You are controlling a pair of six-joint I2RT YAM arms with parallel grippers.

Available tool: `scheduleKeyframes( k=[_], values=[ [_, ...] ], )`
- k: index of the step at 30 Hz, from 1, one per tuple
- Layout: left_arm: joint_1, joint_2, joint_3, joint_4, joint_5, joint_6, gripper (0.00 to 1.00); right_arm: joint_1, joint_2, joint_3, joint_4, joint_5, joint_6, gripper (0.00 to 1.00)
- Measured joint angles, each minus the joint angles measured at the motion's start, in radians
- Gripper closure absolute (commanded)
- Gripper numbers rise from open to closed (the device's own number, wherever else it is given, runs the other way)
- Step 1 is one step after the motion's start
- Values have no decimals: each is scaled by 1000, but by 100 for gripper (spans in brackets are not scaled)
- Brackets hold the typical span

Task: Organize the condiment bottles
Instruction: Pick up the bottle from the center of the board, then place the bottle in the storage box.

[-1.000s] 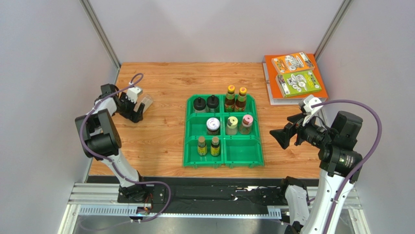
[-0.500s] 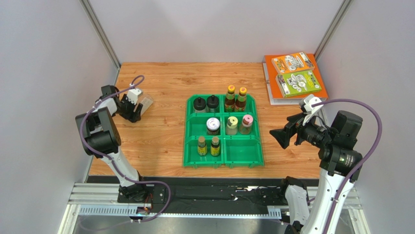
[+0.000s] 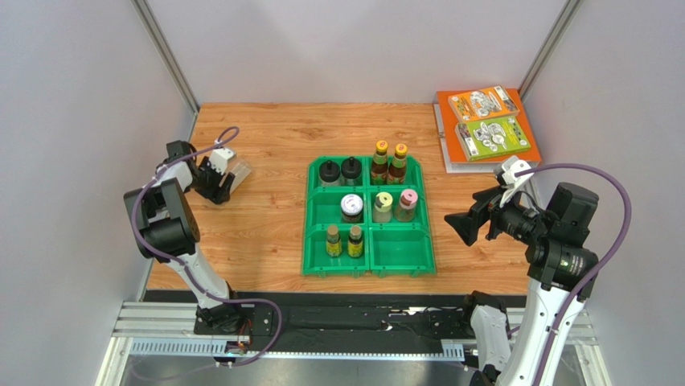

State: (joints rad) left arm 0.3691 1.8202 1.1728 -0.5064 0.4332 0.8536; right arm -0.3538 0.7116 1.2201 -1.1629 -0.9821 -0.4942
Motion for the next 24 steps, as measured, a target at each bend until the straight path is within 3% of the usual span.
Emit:
scheduleKeyframes(
  k=[16, 24],
  values=[
    [-2, -130, 175, -224, -82, 80, 100, 0, -9, 0, 0, -26, -1, 8],
    [-61, -159, 230, -357, -138, 160, 100, 0, -11, -3, -6, -33, -8, 8]
  ],
)
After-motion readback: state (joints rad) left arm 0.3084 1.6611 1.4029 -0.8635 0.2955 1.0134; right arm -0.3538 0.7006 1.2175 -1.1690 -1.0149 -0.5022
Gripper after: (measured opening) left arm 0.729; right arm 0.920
